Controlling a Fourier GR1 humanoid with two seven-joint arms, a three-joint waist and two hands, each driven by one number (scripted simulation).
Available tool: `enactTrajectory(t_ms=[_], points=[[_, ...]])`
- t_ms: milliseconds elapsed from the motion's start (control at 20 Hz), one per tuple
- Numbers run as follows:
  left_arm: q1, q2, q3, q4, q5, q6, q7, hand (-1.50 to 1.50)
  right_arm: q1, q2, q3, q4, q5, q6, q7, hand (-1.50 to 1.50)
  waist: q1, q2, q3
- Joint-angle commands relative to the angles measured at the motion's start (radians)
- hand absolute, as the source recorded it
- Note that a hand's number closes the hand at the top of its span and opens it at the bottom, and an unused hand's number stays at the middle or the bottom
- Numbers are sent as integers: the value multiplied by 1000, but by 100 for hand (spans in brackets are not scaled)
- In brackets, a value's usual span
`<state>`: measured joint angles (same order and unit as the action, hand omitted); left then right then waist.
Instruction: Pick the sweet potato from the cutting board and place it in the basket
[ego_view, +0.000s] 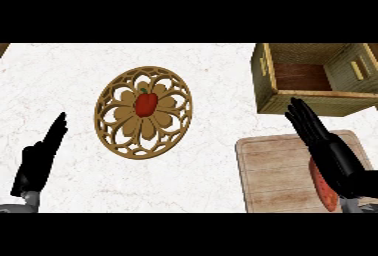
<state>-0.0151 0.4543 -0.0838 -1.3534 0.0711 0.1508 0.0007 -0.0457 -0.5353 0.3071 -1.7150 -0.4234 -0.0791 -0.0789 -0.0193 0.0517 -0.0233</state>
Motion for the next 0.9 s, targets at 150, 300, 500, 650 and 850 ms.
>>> enactTrajectory(t_ms=[150,300,500,650,850], points=[[62,-117,-33,72,73,-30,80,0,-120,-37,-133,38,-256,263,-11,150,35,-44,24],[70,-141,-49,83,111,-62,136,0,-185,-87,-36,-60,-183,449,-95,150,56,-47,24],[126,-157,-50,18,122,-40,182,0,-1,-20,70,-121,-27,414,-180,-150,17,-58,24],[110,-160,-38,45,123,-33,204,0,60,-52,66,-194,104,311,-156,-150,-2,-58,23],[117,-123,-14,12,139,-55,222,0,-24,-235,-73,-219,246,239,-32,-150,-12,-64,20]])
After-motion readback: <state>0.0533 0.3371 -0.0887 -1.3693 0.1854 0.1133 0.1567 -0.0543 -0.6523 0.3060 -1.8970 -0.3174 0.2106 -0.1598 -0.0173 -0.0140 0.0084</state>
